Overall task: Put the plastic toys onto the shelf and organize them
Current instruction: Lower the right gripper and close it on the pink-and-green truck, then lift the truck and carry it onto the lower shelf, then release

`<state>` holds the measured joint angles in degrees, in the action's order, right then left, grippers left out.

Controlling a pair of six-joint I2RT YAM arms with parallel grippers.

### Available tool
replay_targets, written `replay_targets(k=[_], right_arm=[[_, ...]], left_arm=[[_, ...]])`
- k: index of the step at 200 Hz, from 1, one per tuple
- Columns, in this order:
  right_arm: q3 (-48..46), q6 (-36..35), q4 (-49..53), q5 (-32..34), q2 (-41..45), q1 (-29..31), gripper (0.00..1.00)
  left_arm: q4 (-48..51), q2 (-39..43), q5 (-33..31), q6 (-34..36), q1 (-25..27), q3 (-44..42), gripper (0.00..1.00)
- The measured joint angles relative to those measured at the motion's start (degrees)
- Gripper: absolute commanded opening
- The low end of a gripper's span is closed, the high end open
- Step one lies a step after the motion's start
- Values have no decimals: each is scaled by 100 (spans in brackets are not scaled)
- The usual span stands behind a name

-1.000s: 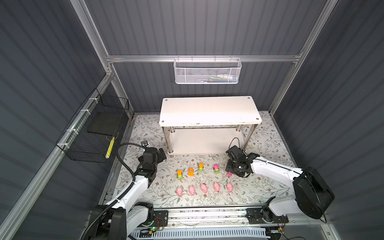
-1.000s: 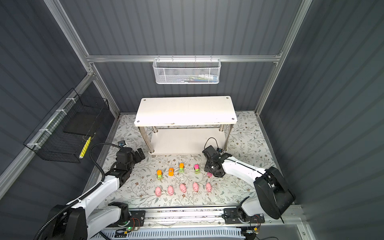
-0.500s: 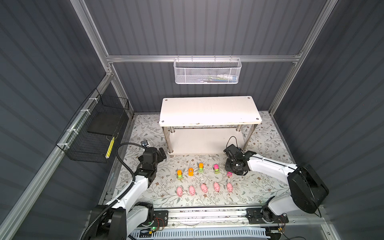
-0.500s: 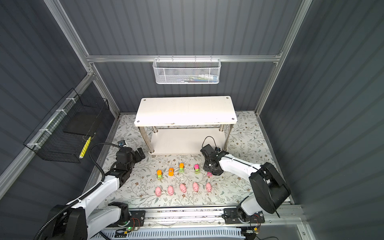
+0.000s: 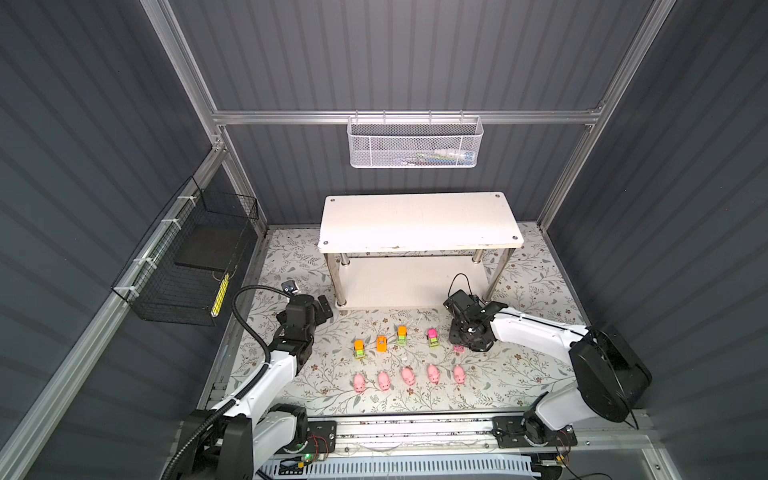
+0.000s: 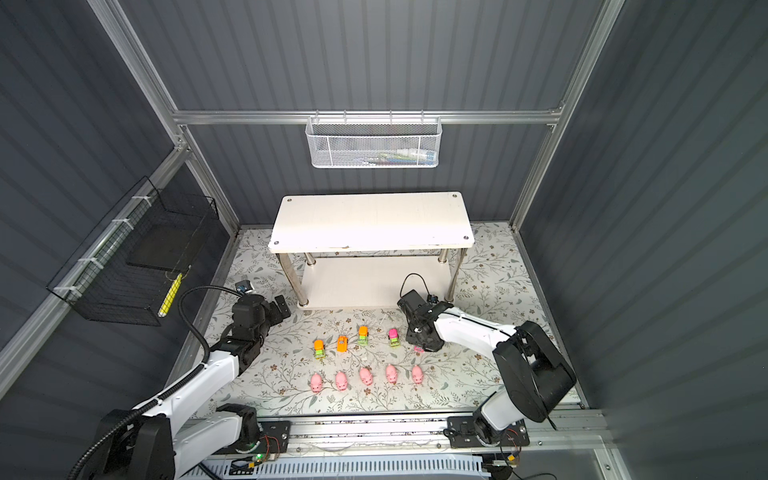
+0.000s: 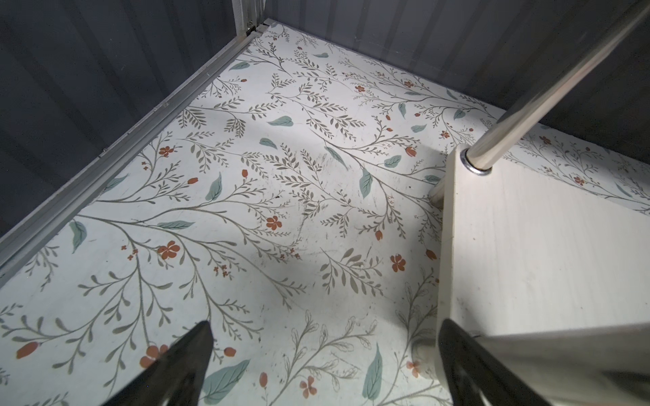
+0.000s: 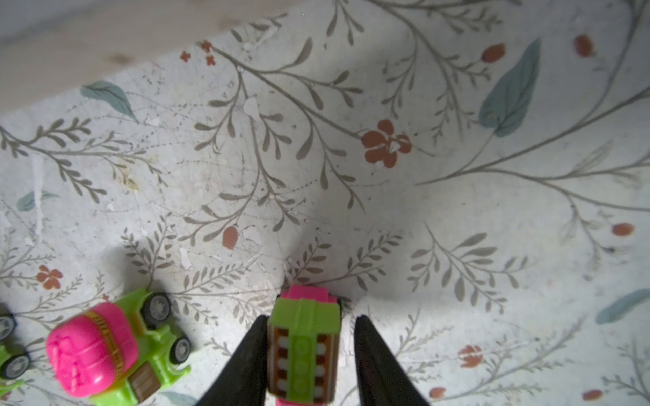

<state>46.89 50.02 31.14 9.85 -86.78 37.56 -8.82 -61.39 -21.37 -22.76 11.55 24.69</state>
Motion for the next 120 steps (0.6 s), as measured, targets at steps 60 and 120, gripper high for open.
replay_targets(k=[60,120], right_arm=[[229,-146,155,299,-87,160,21],[599,-603,721,739,223,186,23]], left_arm=[[0,0,20,0,0,0,100],[0,-4,44,0,0,0,100]])
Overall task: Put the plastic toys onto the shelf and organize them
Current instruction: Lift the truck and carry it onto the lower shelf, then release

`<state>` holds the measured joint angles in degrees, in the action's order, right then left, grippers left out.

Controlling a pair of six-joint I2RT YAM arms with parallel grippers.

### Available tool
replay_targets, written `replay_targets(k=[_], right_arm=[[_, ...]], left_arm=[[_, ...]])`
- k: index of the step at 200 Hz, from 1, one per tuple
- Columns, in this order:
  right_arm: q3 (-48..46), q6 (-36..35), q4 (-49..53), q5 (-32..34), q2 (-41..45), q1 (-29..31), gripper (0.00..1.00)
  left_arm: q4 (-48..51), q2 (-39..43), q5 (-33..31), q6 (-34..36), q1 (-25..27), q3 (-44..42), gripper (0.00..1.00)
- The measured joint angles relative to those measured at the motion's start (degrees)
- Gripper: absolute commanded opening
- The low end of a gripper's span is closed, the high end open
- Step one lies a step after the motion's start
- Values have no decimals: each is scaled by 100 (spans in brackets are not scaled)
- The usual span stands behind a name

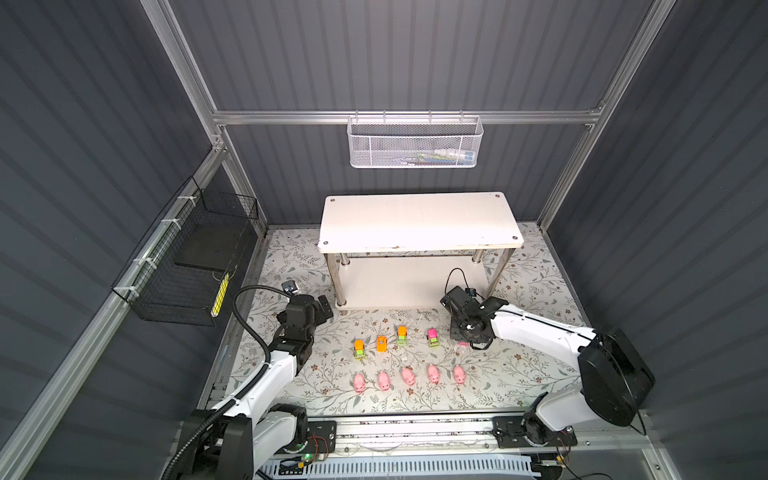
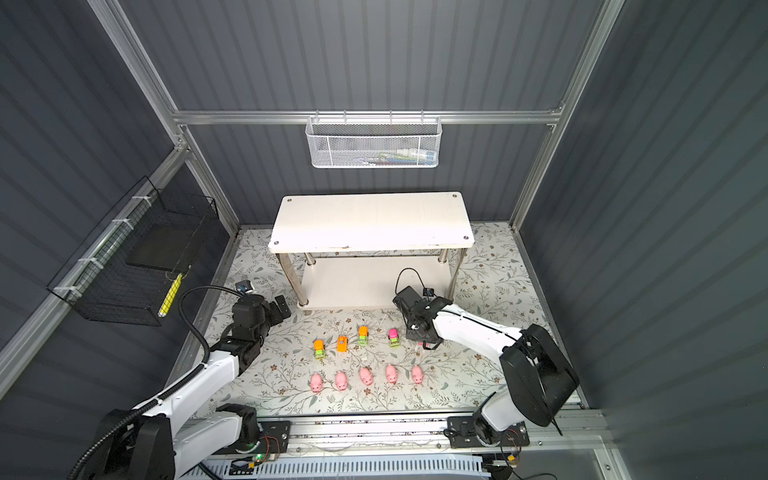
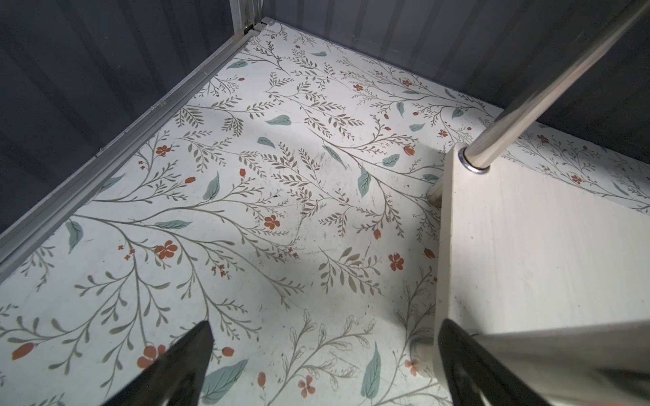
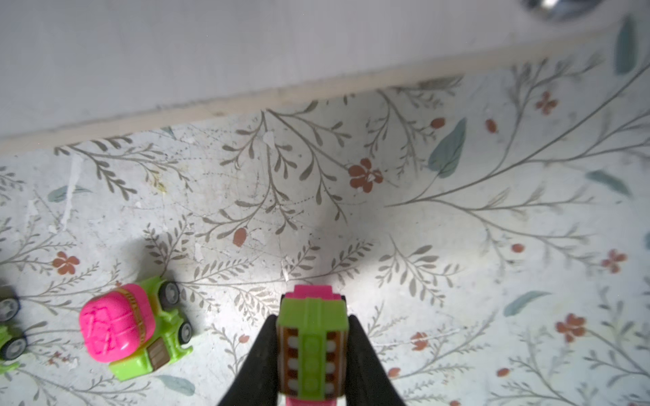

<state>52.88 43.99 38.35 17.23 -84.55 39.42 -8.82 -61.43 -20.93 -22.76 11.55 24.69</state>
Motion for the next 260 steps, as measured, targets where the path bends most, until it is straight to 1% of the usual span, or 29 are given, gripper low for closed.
replay_targets(k=[35,59,129,165,202,260], right_arm=[[603,-538,195,323,210,-46,24],[708,-876,94,483,280,-155,25],[656,-1705,-894,516,273,-761,25],[529,-1961,-1499,426,201,-1023,26],[409,-2140,-2015,341,-13,-1143,26],[372,-2269,-2487,210,-352,-1268,27]], left_arm=[[-7,-7,20,0,0,0,100],[-20,-13,44,0,0,0,100],[-22,-15,63,0,0,0,100],[-22,-26,66,0,0,0,100],[-22,-39,103,0,0,0,100],[-22,-63,111,0,0,0,100]])
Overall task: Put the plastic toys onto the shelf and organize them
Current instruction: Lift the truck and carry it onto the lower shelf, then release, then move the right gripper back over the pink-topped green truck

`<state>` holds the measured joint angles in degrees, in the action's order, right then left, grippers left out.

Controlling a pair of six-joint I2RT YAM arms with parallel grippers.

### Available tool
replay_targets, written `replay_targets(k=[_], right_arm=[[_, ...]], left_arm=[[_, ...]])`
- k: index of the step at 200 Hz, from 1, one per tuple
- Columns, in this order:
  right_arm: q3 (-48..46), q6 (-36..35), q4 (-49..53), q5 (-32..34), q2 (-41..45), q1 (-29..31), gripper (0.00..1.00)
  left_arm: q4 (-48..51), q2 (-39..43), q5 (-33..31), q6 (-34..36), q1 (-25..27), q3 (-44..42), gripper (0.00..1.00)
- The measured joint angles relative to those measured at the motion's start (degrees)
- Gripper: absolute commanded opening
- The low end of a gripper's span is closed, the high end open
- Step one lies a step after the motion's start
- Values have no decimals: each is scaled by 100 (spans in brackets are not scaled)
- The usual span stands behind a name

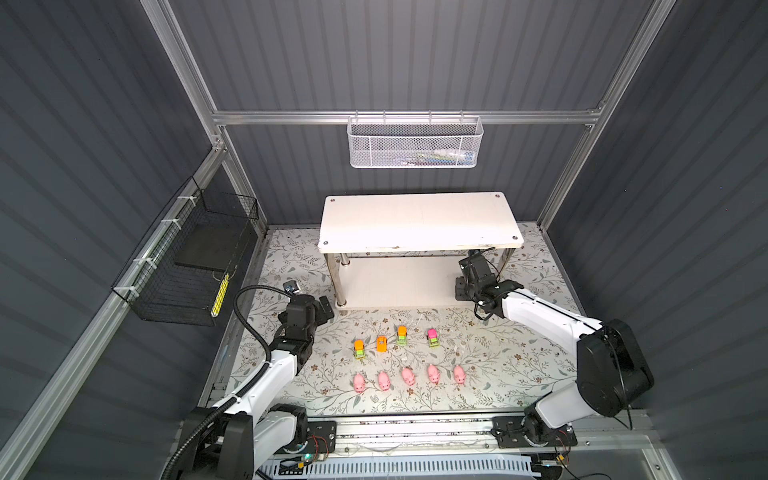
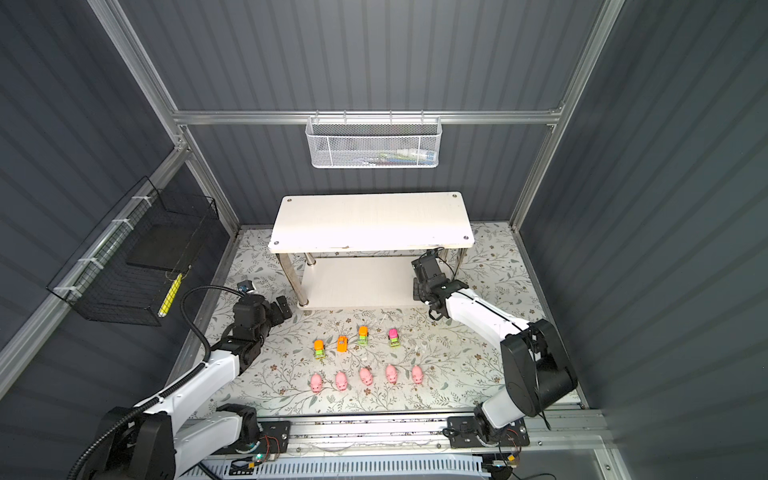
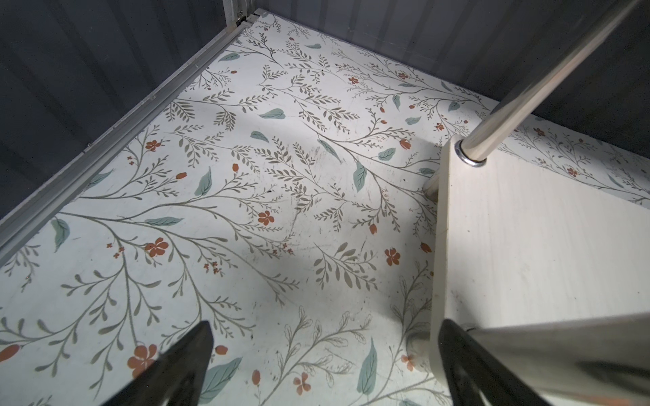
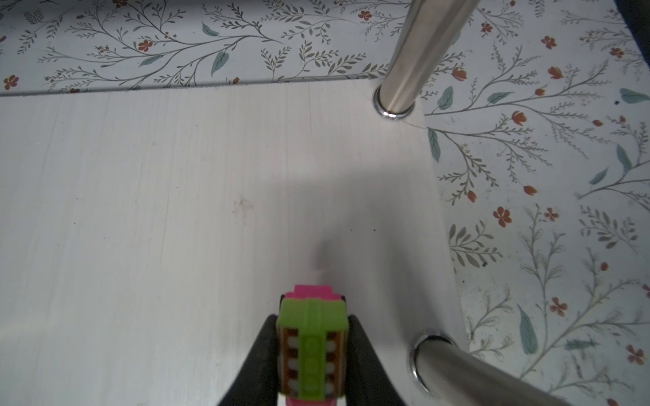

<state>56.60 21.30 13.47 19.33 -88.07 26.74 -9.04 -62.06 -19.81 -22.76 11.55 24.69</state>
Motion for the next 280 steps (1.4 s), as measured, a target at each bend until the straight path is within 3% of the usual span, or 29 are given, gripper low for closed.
replay_targets(k=[100,203,280], right_arm=[[74,-98,-304,-155,-363,-175,32],[151,-146,-313,-210,-599,-223,50],[-101,-127,-385,-315,315,-234,60]], left_arm=[[2,0,35,2,0,0,100],[2,0,35,0,0,0,100],[11,24,35,0,0,-2,100]])
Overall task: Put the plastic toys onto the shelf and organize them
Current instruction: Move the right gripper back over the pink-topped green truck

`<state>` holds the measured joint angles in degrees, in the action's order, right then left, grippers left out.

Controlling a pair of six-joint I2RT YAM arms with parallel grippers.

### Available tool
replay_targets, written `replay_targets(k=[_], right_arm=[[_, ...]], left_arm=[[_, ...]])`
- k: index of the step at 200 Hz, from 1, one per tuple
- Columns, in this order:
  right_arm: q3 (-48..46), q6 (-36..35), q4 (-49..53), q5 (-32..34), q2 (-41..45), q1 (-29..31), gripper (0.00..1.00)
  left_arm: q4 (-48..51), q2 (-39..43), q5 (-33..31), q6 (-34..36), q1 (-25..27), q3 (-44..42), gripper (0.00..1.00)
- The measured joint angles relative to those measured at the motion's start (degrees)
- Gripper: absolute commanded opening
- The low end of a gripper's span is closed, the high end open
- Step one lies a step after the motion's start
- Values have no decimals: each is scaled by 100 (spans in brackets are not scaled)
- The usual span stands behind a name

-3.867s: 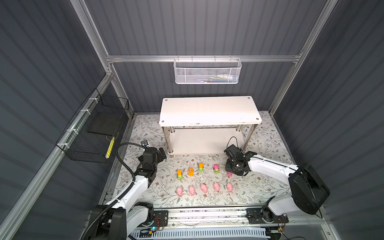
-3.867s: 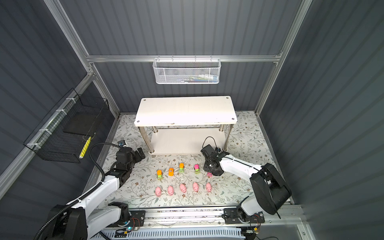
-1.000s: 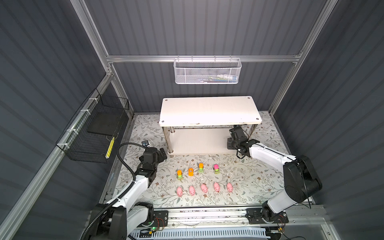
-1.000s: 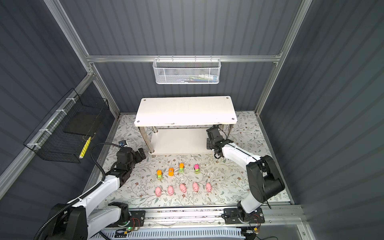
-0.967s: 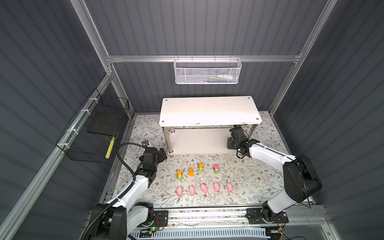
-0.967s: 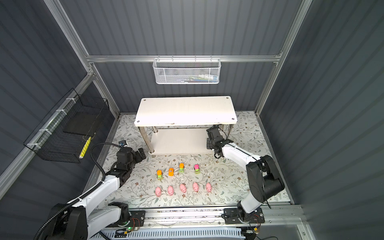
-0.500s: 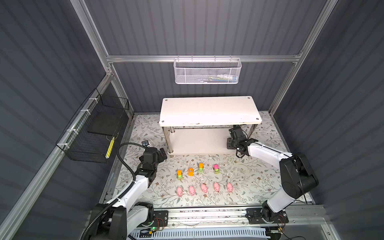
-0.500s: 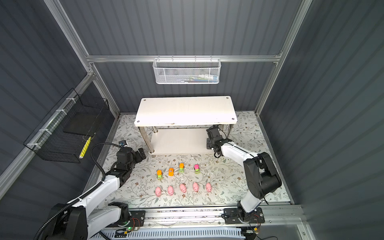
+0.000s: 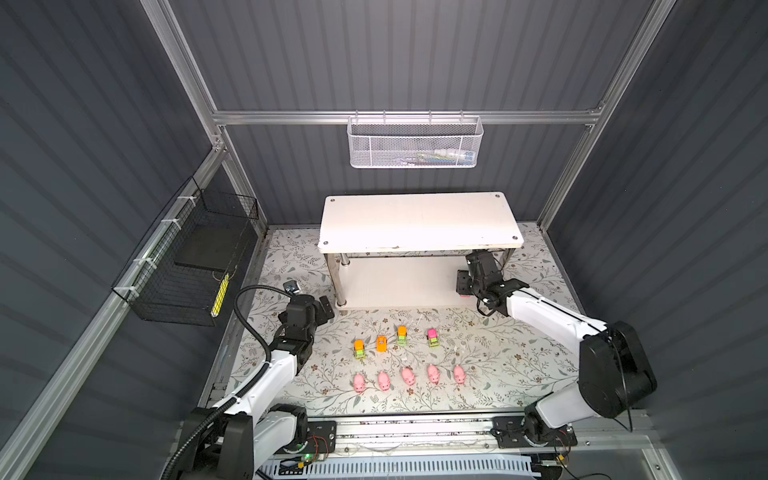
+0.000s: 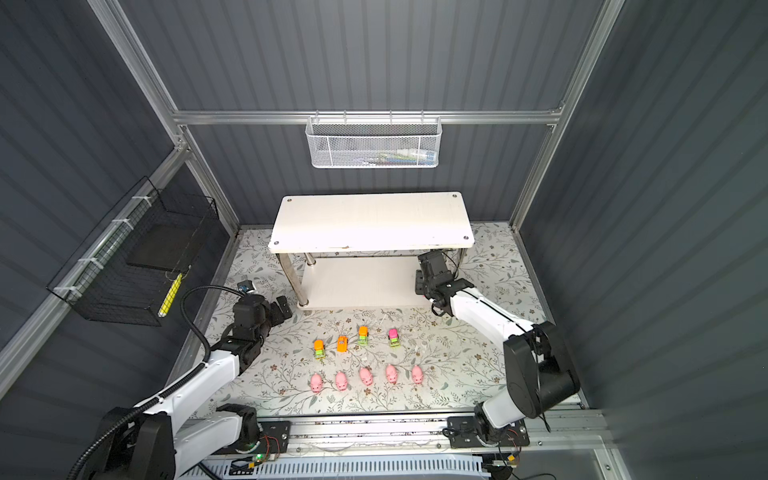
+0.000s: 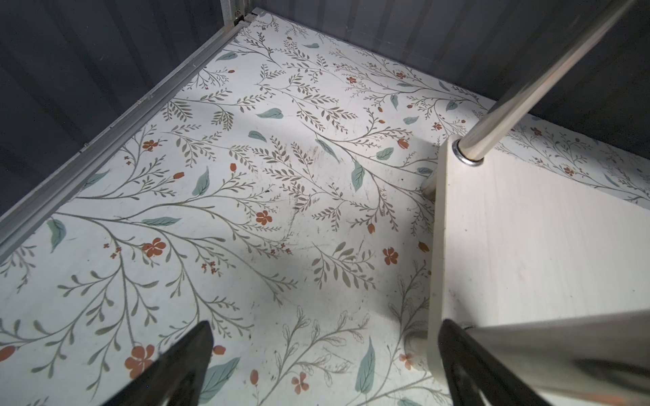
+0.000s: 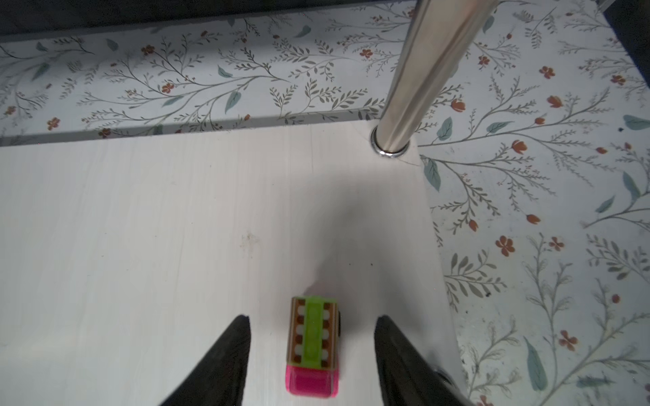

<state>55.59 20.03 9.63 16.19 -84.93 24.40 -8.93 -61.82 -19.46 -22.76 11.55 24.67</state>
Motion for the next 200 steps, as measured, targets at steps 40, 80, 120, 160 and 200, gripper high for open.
replay_targets(k=[40,80,120,160,200], right_arm=[[-505,68,-83,-136,601,179,62],[-1045,155,37,57,1585,973,64],[-1296,551,304,50,2385,1751,65],[-1294,754,387,-197,1620,2238,66],[-1193,822,402,-603,734,2334,67]], left_arm=[[35,166,0,-4,0,-4,100],[81,321,4,-92,0,-4,100],[168,503,87,-197,0,-4,99],[411,741,358,-262,0,50,100],[824,1381,608,-525,0,166,100]])
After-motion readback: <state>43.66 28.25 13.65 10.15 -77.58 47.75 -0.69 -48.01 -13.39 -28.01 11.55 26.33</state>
